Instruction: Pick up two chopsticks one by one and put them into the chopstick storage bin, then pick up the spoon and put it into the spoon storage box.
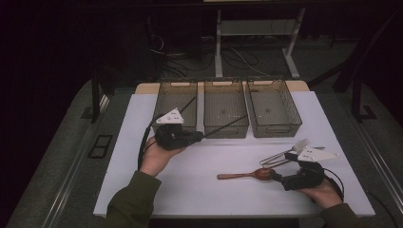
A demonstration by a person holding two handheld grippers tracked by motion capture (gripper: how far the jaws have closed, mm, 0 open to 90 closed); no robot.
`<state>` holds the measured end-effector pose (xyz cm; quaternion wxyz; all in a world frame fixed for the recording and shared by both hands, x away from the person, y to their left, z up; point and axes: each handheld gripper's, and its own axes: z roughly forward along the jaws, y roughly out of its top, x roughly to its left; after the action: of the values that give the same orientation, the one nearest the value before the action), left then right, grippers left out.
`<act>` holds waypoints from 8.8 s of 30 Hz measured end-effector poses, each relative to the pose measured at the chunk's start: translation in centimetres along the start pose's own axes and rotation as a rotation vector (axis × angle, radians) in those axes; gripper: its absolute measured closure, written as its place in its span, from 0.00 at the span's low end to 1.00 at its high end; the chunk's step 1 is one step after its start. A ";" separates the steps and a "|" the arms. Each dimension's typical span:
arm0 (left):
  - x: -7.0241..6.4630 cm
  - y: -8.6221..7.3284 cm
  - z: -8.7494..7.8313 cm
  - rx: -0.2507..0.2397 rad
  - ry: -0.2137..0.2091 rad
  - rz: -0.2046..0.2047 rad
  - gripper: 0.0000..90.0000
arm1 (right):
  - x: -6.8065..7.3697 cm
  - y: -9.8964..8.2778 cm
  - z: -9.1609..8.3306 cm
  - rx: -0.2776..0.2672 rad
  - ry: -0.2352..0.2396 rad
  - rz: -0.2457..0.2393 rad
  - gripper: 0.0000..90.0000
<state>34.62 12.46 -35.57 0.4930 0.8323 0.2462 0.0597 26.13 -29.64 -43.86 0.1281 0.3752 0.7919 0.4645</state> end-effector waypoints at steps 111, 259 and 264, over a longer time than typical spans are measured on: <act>6.3 -0.7 -2.2 -0.015 0.230 -0.063 0.43 | -0.1 0.1 -0.1 -0.023 -0.003 0.004 0.03; -3.1 -10.9 -1.5 -0.015 0.107 -0.058 0.00 | 0.5 1.4 3.1 0.326 0.170 -0.211 0.63; -3.1 -10.9 -1.4 -0.011 0.100 -0.052 0.00 | 0.6 1.3 3.1 0.332 0.191 -0.219 0.70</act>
<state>27.60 16.38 -43.73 0.4859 0.8189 0.2918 0.0896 28.10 -26.88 -44.32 0.0387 0.2572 0.9021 0.3444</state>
